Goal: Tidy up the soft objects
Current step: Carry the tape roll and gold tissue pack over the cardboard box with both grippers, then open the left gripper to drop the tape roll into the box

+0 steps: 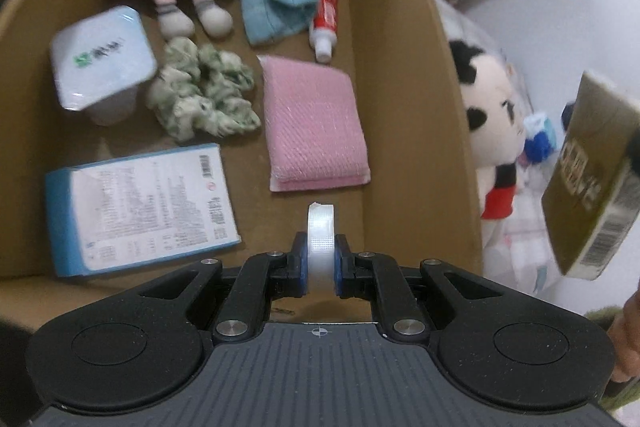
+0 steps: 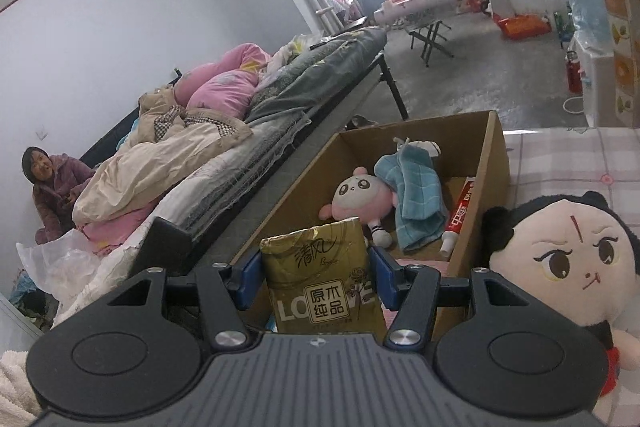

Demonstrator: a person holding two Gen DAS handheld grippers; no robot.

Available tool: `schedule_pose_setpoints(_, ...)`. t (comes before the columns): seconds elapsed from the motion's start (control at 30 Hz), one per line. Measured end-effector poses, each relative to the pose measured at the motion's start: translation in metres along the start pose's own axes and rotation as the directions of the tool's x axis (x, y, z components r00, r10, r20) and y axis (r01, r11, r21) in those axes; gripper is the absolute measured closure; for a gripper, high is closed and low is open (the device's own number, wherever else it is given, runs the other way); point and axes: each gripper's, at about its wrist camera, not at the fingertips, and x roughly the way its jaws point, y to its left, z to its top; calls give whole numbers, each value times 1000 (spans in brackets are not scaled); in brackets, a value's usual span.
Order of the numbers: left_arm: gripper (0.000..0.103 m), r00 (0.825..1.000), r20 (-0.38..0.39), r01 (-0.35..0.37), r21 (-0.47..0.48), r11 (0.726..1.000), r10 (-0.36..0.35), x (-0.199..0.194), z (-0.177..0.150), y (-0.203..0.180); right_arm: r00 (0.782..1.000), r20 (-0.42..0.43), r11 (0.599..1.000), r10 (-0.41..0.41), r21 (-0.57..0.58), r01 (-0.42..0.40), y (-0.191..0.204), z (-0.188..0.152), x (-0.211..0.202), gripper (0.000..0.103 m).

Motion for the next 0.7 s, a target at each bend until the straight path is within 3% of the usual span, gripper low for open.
schedule_pose_setpoints(0.17,86,992,-127,-1,27,1000,4,29,6,-2,1000,-5,1000,-2,-3,2,-5,2,3,67)
schedule_pose_setpoints(0.27,81,987,-161,-16,52,999,24,36,3,-3,1000,-10,1000,-7,-2,7,-9,3,5,67)
schedule_pose_setpoints(0.7,80,997,-58,-43,38,998,45,3,8,12,1000,-9,1000,-14,-9,14,-10,6,8,67)
